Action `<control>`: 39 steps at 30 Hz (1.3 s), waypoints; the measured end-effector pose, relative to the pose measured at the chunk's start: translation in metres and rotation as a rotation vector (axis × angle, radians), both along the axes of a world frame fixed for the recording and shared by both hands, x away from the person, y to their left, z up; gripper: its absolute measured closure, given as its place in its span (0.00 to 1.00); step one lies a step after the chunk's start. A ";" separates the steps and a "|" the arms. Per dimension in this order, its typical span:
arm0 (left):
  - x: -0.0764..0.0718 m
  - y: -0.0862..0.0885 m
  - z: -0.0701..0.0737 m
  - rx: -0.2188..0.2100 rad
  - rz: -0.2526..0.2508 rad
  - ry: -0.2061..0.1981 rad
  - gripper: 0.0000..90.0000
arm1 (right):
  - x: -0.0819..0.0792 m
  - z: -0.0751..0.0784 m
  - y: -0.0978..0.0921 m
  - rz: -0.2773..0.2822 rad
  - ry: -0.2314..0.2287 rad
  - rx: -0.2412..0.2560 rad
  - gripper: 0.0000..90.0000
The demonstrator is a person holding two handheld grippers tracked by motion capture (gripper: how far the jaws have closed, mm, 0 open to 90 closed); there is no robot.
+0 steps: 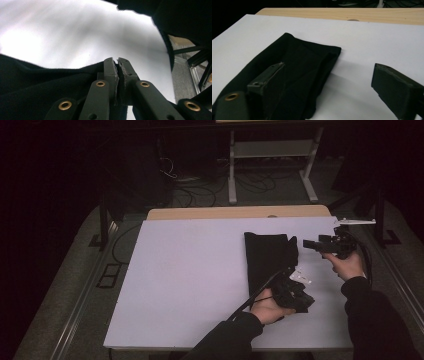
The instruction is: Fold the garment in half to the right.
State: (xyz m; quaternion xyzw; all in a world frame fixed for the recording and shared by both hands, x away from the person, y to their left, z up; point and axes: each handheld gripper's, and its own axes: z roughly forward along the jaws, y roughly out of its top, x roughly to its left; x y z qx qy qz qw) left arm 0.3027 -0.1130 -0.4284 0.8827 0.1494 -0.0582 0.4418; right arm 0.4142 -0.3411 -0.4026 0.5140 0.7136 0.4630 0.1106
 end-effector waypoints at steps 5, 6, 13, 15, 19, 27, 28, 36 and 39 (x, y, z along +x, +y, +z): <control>0.002 0.001 0.000 0.011 0.012 0.034 0.89 | -0.007 -0.003 -0.005 -0.007 0.000 -0.003 0.03; 0.003 0.002 0.001 0.006 0.009 0.035 0.85 | -0.009 -0.003 -0.005 -0.007 0.000 -0.004 0.02; 0.009 0.021 0.021 -0.037 0.053 0.013 0.54 | -0.020 -0.001 -0.007 -0.001 -0.013 -0.014 0.00; 0.013 0.028 0.027 -0.056 0.081 0.017 0.48 | -0.024 0.001 -0.007 -0.003 -0.017 -0.012 0.00; 0.021 0.044 0.038 -0.098 0.105 0.015 0.37 | -0.029 0.003 -0.009 0.000 -0.030 -0.014 0.00; 0.030 0.070 0.052 -0.125 0.136 -0.043 0.10 | -0.040 0.006 -0.010 0.013 -0.037 -0.028 0.00; 0.031 0.072 0.053 -0.114 0.142 -0.055 0.04 | -0.041 0.006 -0.010 0.016 -0.041 -0.031 0.00; 0.031 0.090 0.056 -0.092 0.160 -0.080 0.00 | -0.054 0.009 -0.010 0.029 -0.053 -0.040 0.00; 0.032 0.096 0.057 -0.085 0.169 -0.089 0.00 | -0.060 0.010 -0.010 0.031 -0.063 -0.035 0.00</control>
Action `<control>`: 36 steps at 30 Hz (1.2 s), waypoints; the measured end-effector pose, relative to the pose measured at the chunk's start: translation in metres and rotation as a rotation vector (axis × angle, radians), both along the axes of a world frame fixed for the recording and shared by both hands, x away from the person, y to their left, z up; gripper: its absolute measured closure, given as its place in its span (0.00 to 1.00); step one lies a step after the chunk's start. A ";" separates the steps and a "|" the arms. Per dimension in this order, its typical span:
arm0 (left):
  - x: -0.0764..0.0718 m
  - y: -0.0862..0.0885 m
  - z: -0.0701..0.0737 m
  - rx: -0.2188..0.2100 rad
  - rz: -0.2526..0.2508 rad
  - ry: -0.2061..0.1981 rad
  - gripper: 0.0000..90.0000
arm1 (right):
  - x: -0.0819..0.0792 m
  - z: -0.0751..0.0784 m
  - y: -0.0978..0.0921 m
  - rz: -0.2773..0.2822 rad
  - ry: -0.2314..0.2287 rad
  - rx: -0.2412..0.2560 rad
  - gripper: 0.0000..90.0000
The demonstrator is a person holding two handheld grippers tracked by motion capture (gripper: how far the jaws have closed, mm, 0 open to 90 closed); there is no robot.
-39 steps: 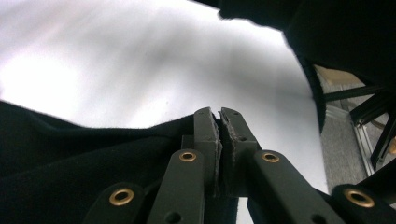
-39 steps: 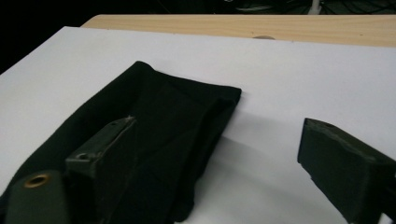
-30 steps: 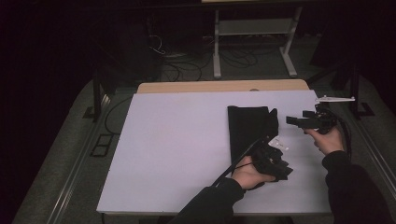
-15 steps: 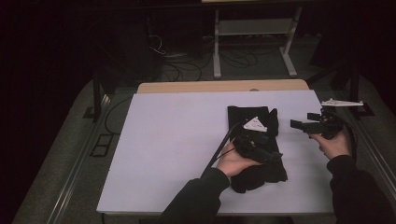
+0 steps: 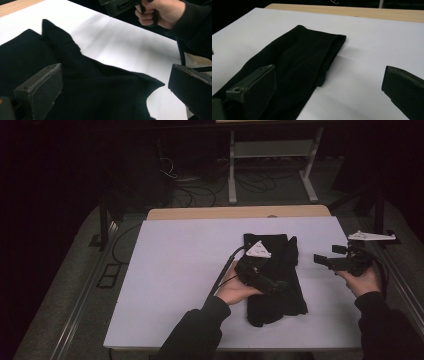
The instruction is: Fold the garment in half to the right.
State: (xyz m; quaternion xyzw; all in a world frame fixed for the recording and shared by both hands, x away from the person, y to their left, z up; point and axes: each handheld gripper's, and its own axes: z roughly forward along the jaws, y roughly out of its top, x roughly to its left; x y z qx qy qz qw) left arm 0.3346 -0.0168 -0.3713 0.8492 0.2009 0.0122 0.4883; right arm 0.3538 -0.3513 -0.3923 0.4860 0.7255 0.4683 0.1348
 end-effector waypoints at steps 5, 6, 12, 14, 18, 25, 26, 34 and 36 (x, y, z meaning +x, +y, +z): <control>0.001 0.012 0.001 0.002 0.022 -0.008 0.00 | -0.008 0.001 -0.001 0.005 -0.015 0.000 0.00; 0.001 0.014 0.001 0.002 0.025 -0.009 0.00 | -0.009 0.001 -0.002 0.003 -0.016 0.001 0.00; 0.002 0.030 0.001 0.002 0.049 -0.014 0.00 | -0.016 0.000 -0.004 -0.003 -0.018 0.001 0.00; 0.002 0.037 0.000 -0.001 0.056 -0.017 0.00 | -0.018 0.000 -0.005 -0.005 -0.018 0.000 0.00; 0.003 0.049 -0.002 -0.001 0.076 -0.010 0.00 | -0.022 -0.001 -0.006 -0.005 -0.020 -0.002 0.00; 0.003 0.066 -0.006 -0.006 0.105 -0.007 0.00 | -0.029 -0.002 -0.007 -0.003 -0.025 -0.002 0.00; 0.003 0.068 -0.006 -0.007 0.110 -0.006 0.00 | -0.029 -0.002 -0.007 -0.005 -0.028 -0.003 0.00; 0.004 0.084 -0.007 -0.011 0.138 -0.008 0.00 | -0.036 -0.002 -0.008 -0.004 -0.033 0.003 0.00; 0.003 0.087 -0.007 -0.010 0.142 -0.008 0.00 | -0.038 -0.002 -0.008 -0.002 -0.035 0.002 0.00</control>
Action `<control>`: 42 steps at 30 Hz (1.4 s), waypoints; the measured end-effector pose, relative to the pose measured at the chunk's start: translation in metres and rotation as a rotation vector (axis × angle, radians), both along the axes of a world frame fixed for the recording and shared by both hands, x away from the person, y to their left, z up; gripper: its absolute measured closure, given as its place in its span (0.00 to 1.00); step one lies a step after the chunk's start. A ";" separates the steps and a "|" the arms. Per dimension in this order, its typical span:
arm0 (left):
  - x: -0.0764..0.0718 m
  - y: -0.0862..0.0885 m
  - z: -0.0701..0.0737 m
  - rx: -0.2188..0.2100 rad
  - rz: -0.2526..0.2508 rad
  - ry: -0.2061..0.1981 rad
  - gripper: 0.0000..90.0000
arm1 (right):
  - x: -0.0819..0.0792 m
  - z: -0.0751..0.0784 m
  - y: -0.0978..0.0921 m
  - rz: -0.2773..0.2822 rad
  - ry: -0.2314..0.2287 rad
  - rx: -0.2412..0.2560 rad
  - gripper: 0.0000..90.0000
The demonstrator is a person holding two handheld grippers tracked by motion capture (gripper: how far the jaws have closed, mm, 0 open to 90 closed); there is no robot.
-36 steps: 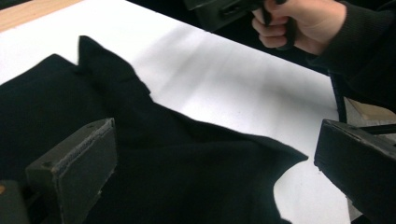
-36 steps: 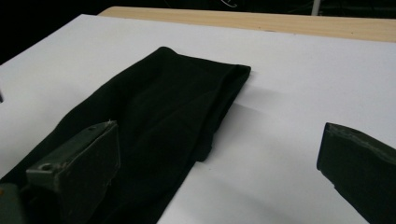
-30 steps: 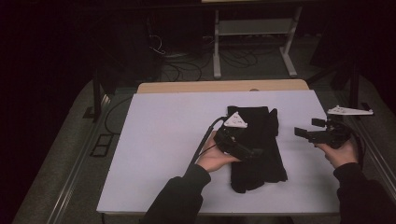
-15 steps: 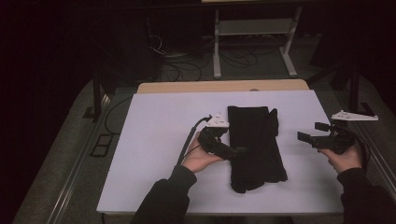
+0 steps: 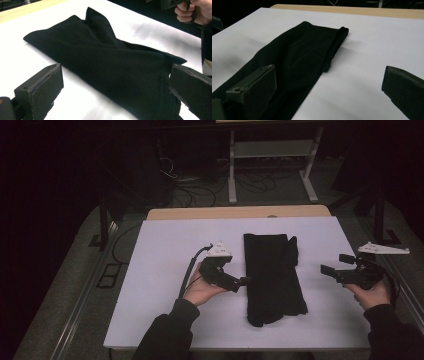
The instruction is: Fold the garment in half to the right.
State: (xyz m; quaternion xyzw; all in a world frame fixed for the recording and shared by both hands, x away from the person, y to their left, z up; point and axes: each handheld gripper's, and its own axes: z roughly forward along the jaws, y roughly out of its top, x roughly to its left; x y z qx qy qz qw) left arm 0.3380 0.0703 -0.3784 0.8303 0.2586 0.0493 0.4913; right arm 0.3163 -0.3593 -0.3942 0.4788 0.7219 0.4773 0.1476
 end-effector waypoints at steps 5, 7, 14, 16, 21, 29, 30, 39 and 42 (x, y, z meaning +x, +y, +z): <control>-0.001 0.010 -0.003 -0.005 0.013 0.002 0.00 | -0.004 0.000 0.001 0.004 -0.005 -0.003 0.00; -0.001 0.014 -0.004 -0.001 0.018 0.002 0.00 | -0.006 -0.001 0.001 0.007 -0.006 -0.007 0.00; -0.003 0.028 -0.007 0.006 0.043 0.004 0.00 | -0.010 -0.001 0.002 0.007 -0.007 -0.010 0.00; -0.004 0.032 -0.007 0.007 0.044 0.002 0.00 | -0.012 -0.001 0.002 0.007 -0.009 -0.006 0.00; -0.006 0.041 -0.009 0.008 0.055 0.003 0.00 | -0.014 -0.004 0.002 0.010 -0.012 -0.008 0.00; -0.009 0.060 -0.011 0.016 0.077 0.004 0.00 | -0.021 -0.006 0.002 0.014 -0.009 -0.008 0.00; -0.010 0.063 -0.011 0.014 0.082 0.003 0.00 | -0.021 -0.007 0.002 0.015 -0.013 -0.009 0.00; -0.013 0.087 -0.016 0.006 0.120 0.006 0.00 | -0.027 -0.010 0.003 0.018 -0.003 -0.008 0.00; -0.014 0.094 -0.018 0.006 0.132 0.009 0.00 | -0.029 -0.012 0.003 0.016 0.002 -0.012 0.00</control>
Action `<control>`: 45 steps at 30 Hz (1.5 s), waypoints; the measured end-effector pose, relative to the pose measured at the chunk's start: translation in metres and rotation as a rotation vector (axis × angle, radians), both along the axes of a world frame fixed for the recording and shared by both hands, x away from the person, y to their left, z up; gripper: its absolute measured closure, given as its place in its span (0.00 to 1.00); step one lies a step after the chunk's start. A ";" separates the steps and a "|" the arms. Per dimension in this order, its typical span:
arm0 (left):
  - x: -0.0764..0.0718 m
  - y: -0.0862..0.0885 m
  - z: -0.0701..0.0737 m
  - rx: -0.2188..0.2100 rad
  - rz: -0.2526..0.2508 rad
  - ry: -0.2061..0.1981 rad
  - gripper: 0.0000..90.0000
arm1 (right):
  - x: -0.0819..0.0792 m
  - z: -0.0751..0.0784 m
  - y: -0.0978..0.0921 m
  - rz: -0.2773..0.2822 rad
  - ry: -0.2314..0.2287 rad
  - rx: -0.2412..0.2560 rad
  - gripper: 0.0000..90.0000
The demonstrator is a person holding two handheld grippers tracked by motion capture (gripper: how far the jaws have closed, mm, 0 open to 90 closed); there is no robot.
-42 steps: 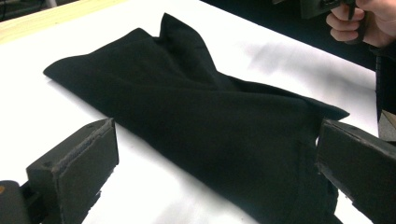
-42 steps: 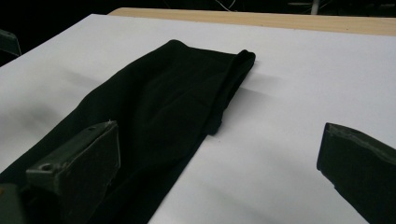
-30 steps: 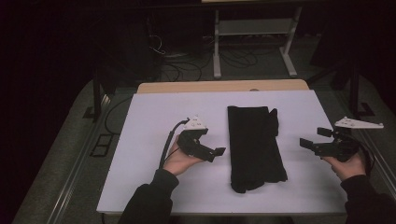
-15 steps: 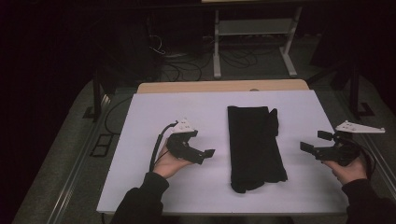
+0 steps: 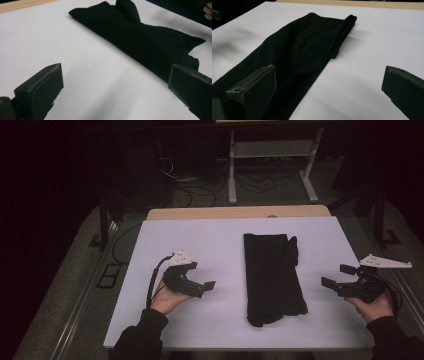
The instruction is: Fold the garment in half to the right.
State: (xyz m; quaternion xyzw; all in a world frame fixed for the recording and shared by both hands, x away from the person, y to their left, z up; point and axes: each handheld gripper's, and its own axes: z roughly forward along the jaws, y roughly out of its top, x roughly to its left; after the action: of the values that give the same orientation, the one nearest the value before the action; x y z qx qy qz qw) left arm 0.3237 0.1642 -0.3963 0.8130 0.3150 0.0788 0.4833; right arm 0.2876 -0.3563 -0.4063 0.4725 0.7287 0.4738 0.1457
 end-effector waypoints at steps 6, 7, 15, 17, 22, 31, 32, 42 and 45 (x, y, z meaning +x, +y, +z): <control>-0.003 0.013 -0.003 -0.004 0.025 0.001 0.00 | -0.003 -0.002 -0.001 -0.003 -0.002 0.001 0.00; -0.003 0.015 -0.003 -0.004 0.028 0.000 0.00 | -0.003 -0.002 -0.001 -0.004 0.001 0.003 0.00; -0.007 0.027 -0.011 -0.009 0.044 -0.007 0.00 | -0.007 -0.004 -0.002 -0.003 -0.004 -0.001 0.00; -0.008 0.030 -0.013 -0.009 0.050 -0.007 0.00 | -0.008 -0.005 -0.002 -0.005 0.003 0.002 0.00; -0.012 0.039 -0.014 -0.012 0.065 -0.023 0.00 | -0.010 -0.006 -0.002 -0.003 0.009 -0.001 0.00; -0.017 0.059 -0.016 -0.045 0.105 -0.030 0.00 | -0.010 -0.008 -0.002 -0.001 0.011 -0.005 0.00; -0.018 0.061 -0.017 -0.048 0.110 -0.027 0.00 | -0.010 -0.009 -0.002 -0.002 0.013 -0.005 0.00; -0.023 0.082 -0.018 -0.064 0.145 -0.033 0.00 | -0.009 -0.010 -0.001 0.000 0.018 -0.007 0.00; -0.023 0.089 -0.019 -0.068 0.162 -0.033 0.00 | -0.009 -0.010 -0.001 0.001 0.020 -0.007 0.00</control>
State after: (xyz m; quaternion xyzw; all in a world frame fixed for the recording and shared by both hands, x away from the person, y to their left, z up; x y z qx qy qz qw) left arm 0.3009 0.2530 -0.4157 0.7665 0.3743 0.1205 0.5077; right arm 0.2784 -0.3577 -0.4166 0.4762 0.7320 0.4667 0.1399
